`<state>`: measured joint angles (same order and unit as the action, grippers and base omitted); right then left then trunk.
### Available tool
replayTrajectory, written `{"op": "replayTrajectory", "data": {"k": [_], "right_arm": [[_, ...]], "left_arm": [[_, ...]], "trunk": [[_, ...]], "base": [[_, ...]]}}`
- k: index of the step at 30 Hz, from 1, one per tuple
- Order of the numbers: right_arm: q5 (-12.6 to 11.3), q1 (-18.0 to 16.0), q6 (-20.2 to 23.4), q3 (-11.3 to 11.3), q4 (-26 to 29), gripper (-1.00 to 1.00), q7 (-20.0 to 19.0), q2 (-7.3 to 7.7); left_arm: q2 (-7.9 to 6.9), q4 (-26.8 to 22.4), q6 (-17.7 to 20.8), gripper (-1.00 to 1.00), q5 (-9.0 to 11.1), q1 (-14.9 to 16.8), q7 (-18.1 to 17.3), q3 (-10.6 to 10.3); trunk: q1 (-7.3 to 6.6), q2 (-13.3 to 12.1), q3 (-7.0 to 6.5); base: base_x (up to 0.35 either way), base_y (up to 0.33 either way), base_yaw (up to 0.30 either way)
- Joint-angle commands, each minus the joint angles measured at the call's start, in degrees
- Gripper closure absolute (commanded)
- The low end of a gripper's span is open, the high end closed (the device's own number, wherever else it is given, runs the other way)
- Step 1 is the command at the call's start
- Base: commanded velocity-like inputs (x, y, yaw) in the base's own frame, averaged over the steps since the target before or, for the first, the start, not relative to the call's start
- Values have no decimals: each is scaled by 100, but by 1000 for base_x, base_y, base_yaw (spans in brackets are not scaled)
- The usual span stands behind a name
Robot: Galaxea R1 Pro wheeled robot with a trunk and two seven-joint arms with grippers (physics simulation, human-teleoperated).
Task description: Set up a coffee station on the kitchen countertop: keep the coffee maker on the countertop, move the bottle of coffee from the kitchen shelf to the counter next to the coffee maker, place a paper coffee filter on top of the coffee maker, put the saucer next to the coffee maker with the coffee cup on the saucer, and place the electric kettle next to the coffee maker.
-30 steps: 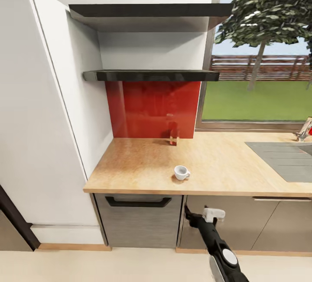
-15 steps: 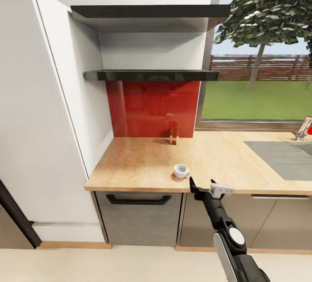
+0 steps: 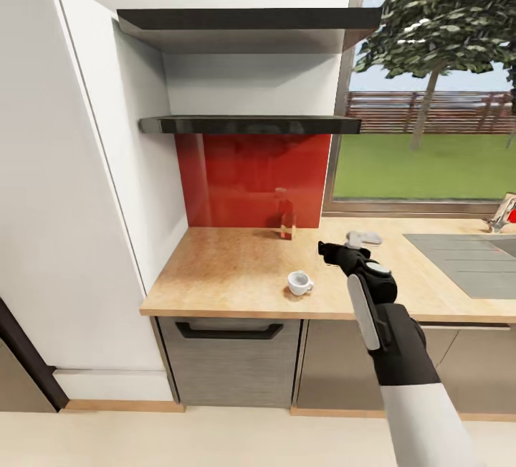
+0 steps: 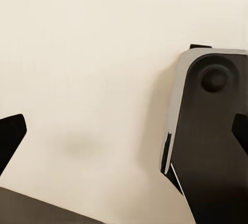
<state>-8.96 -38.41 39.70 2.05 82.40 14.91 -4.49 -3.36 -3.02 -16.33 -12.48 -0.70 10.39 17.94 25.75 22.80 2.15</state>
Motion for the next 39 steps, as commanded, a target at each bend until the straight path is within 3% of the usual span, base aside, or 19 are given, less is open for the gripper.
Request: {"op": "replayTrajectory", "data": {"k": [1,4,6,8,15,26,33,39], "right_arm": [[-58,-80,143,7,8,-100,94,0],[-56,-340,927,6,18,-100,143,0],[-60,-487,1764,6,59,-100,155,0],[-59,-524,2030,6,89,-100,158,0],[-46,-562,2030,18,84,-100,159,8],[-75,-527,2030,24,142,-100,152,-171],[-45,-527,2030,9,-64,-100,169,-144],[-42,-527,2030,7,-256,-100,177,22]], "left_arm": [[2,-5,-1,-100,-60,0,20,34],[2,-3,22,-100,-61,0,21,34],[0,1,32,-100,-56,0,21,34],[1,2,37,-100,-53,0,21,34],[2,13,46,-100,-41,-8,23,26],[9,65,156,-100,-44,-55,7,25],[16,65,157,-100,-44,-55,7,25],[19,65,157,-100,-45,-54,7,25]], "trunk": [[4,12,12],[4,12,12],[4,12,12],[4,12,12],[4,12,12],[4,12,12],[4,12,12],[4,12,12]], "base": [[0,0,0],[0,0,0],[0,0,0],[0,0,0],[144,24,0],[0,0,0],[95,0,0],[311,0,0]]}}
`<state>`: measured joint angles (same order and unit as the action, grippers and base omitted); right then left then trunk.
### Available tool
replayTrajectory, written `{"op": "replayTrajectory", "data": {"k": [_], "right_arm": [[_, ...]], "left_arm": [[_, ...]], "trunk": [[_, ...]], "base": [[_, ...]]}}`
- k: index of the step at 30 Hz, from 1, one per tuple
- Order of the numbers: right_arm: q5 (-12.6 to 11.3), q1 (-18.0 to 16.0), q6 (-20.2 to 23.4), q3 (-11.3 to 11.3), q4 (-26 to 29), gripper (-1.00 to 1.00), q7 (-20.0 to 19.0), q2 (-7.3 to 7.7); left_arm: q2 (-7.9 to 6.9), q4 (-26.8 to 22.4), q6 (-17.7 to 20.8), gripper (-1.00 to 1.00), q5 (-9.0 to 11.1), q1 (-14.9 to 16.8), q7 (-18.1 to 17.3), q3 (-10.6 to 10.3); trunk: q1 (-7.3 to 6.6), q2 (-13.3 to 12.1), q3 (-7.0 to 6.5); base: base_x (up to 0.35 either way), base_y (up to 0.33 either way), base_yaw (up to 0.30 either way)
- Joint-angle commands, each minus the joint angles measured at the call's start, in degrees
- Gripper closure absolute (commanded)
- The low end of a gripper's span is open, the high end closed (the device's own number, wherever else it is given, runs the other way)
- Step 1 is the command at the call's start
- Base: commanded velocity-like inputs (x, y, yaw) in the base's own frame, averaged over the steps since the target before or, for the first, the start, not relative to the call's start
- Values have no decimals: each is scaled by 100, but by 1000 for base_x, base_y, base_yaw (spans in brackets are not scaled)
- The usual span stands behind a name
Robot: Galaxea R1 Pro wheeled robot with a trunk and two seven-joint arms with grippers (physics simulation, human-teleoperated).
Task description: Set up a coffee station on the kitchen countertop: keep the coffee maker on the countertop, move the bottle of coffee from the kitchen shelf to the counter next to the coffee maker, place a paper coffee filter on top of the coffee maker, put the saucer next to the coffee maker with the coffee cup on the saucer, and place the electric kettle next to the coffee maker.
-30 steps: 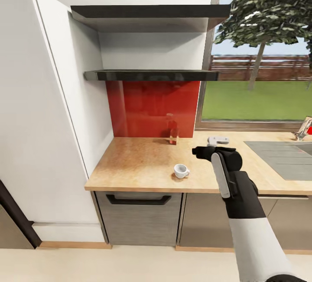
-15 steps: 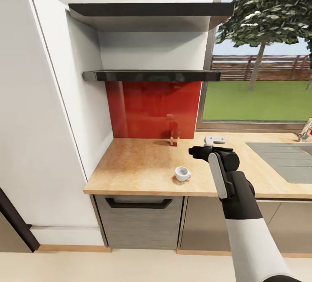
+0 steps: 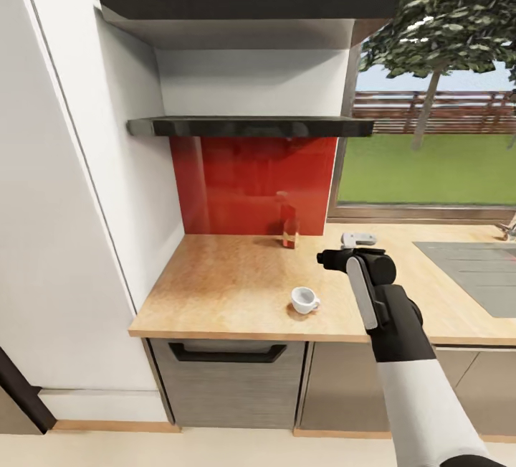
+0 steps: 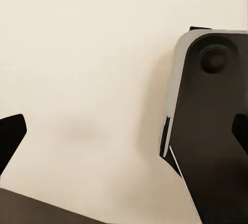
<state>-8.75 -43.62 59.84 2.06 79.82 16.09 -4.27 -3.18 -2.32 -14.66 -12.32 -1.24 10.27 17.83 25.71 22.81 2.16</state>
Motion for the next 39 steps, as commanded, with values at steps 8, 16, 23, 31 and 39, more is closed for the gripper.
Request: {"op": "replayTrajectory", "data": {"k": [8,16,23,31,39], "right_arm": [[145,-6,16,4,-1270,-100,104,36],[481,-6,16,13,-1845,-100,114,32],[489,-6,5,13,-2078,-100,114,32],[489,-6,1,13,-2110,-100,114,32],[489,-6,1,13,-2162,-100,114,32]], "left_arm": [[1,-5,-9,-100,-60,1,19,37],[1,-5,-11,-100,-60,0,19,37],[1,-5,-11,-100,-60,0,17,36],[1,-5,-11,-100,-60,1,19,42],[1,-5,-11,-100,-60,1,19,43]], "trunk": [[7,11,11],[7,11,11],[7,11,11],[7,11,11],[7,11,11]], "base": [[301,0,0],[42,0,0],[9,0,0],[155,50,0],[31,35,0]]}}
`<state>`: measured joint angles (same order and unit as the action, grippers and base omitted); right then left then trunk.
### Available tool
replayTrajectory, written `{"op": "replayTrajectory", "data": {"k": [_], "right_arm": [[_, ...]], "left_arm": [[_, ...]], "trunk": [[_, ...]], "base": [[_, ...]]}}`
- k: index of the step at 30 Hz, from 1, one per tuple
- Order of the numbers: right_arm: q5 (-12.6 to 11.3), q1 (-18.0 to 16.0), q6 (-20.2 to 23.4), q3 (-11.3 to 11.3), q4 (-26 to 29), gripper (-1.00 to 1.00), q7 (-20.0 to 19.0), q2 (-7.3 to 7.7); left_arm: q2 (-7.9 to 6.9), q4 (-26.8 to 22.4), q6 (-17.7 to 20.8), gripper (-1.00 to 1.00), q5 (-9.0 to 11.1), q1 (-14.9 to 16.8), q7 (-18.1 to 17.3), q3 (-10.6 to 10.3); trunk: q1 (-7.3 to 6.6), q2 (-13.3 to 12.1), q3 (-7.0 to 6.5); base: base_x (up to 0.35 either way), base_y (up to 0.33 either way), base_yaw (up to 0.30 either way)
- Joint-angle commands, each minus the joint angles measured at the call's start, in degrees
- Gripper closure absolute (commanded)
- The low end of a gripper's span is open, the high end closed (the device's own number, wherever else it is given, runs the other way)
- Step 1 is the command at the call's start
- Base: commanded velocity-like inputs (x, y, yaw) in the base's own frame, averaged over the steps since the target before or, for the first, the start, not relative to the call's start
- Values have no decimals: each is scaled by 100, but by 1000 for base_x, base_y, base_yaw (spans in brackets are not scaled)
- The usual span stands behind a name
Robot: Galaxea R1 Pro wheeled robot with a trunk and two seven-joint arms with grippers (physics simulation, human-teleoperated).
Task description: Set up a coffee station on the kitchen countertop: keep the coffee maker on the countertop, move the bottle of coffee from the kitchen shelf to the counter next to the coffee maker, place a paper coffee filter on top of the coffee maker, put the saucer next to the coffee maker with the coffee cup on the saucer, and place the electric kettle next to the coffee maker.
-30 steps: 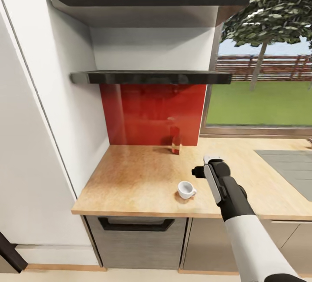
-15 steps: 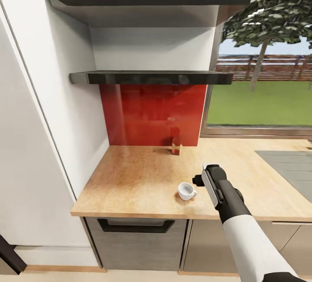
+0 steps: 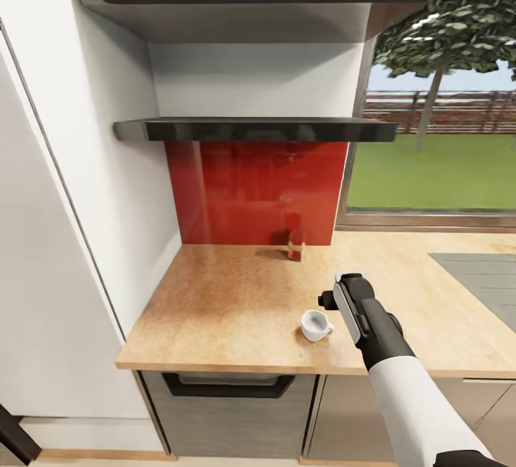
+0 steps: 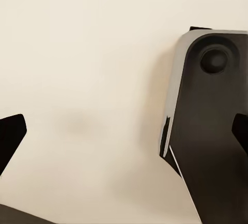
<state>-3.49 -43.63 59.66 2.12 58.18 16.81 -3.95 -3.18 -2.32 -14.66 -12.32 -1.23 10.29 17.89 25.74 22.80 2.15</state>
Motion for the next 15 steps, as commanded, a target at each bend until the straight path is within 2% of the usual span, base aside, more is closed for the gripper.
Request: {"op": "replayTrajectory", "data": {"k": [1,5,15], "right_arm": [[-38,-6,20,7,-8,-100,42,0],[-38,-6,20,7,-75,-100,42,0],[-34,2,8,7,-209,-100,42,8]], "left_arm": [[1,-5,-11,-100,-60,0,17,38],[1,-5,-11,-100,-60,-2,17,39],[1,-5,-11,-100,-60,-1,17,39]], "trunk": [[5,12,12],[5,12,12],[5,12,12]], "base": [[102,195,0],[66,123,0],[4,7,0]]}}
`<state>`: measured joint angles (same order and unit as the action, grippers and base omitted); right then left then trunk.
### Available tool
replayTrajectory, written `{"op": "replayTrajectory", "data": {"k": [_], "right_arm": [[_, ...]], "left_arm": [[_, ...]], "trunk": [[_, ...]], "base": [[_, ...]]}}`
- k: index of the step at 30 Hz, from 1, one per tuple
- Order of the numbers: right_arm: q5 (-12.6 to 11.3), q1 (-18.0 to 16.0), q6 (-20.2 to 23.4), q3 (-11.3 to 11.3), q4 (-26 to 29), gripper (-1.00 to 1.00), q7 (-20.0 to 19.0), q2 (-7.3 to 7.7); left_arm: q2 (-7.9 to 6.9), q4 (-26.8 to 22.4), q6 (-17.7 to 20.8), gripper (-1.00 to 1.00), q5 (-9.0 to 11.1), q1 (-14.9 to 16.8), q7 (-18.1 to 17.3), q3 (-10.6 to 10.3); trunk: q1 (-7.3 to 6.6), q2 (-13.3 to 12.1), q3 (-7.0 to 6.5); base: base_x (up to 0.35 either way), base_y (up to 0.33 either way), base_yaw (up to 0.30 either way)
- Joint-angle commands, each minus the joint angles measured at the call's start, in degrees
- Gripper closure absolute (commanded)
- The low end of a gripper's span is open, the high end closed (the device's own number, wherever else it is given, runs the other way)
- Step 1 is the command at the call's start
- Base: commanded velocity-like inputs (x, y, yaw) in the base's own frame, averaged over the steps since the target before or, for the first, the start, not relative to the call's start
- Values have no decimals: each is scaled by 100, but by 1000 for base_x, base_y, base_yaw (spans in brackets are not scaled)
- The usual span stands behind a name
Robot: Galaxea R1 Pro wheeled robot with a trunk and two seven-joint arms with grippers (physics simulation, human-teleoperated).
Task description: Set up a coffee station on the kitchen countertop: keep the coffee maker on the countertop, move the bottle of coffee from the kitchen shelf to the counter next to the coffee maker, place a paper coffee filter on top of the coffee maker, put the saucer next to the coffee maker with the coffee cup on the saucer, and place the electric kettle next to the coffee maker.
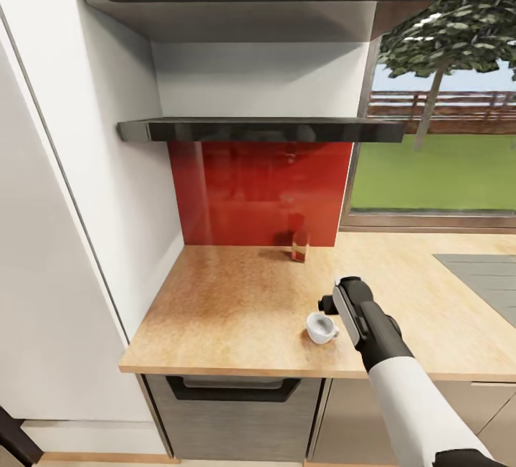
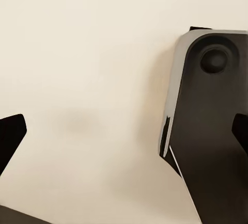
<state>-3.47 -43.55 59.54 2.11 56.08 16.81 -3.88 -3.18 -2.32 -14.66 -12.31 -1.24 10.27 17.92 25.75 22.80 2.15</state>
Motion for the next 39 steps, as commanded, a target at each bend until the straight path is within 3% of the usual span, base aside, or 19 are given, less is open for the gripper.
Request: {"op": "replayTrajectory", "data": {"k": [1,9,39], "right_arm": [[-37,-5,17,9,-55,-100,41,1],[-39,-4,-442,9,-397,-100,39,2],[-38,-4,-736,4,-1012,-100,35,19]], "left_arm": [[1,-5,-11,-100,-61,0,19,36],[1,-5,-11,-100,-61,0,19,36],[1,-5,-11,-100,-65,-1,19,36]], "trunk": [[4,12,12],[4,12,12],[4,12,12]], "base": [[0,0,0],[0,0,0],[0,0,0]]}}
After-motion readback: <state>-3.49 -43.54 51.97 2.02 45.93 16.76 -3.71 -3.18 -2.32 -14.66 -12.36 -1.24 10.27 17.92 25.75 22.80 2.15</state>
